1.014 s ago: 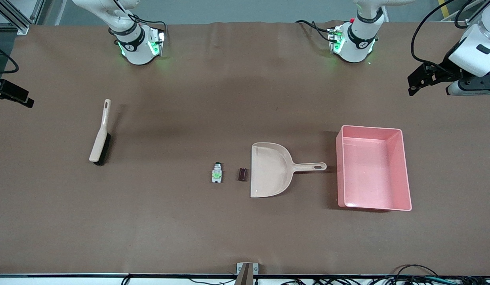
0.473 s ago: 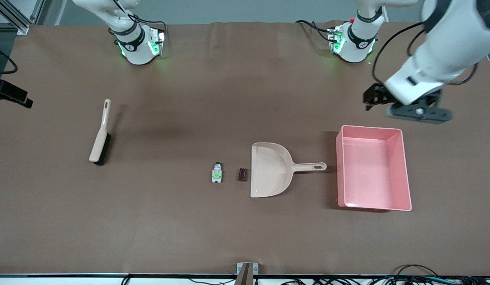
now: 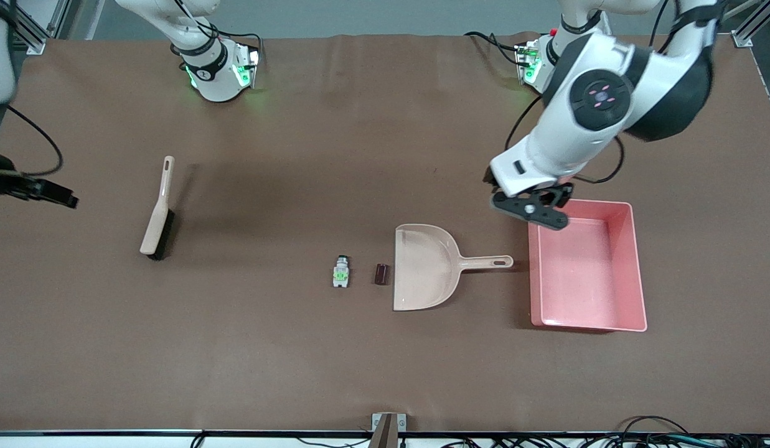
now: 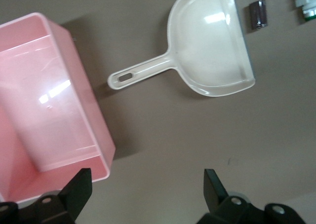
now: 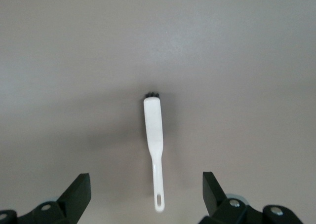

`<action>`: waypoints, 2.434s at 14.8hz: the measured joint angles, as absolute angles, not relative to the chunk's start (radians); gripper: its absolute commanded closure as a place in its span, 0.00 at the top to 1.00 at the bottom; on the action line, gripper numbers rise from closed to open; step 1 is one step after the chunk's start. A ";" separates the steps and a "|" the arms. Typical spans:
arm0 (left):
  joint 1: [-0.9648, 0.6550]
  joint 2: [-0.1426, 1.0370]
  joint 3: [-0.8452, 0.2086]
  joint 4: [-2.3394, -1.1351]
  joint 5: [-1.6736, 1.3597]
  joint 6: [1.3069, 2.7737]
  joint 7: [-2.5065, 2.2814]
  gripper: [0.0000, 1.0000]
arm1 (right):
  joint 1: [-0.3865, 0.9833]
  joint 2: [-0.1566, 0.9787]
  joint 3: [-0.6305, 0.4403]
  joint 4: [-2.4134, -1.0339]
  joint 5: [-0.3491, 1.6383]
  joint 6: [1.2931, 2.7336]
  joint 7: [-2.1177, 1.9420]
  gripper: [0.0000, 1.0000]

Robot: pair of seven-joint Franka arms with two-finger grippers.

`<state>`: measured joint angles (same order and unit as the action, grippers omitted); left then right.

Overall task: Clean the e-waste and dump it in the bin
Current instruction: 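Reach the left gripper to the dustpan handle while the right gripper reaches the brush, then grasp the dustpan handle with the left gripper while the right gripper grasps the brush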

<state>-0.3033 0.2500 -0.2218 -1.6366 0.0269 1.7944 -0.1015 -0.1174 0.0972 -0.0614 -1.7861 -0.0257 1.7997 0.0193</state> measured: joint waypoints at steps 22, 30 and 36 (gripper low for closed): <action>-0.280 0.482 -0.252 -1.761 0.184 2.226 0.771 0.91 | -0.142 0.107 -0.057 -2.553 -0.026 2.599 0.009 0.79; -0.300 0.589 -0.254 -1.696 0.297 2.238 0.724 0.90 | -0.142 0.070 -0.057 -2.597 -0.026 2.593 0.008 0.70; -0.312 0.649 -0.254 -1.631 0.330 2.237 0.720 0.83 | -0.142 0.009 -0.057 -2.617 -0.026 2.550 0.005 0.65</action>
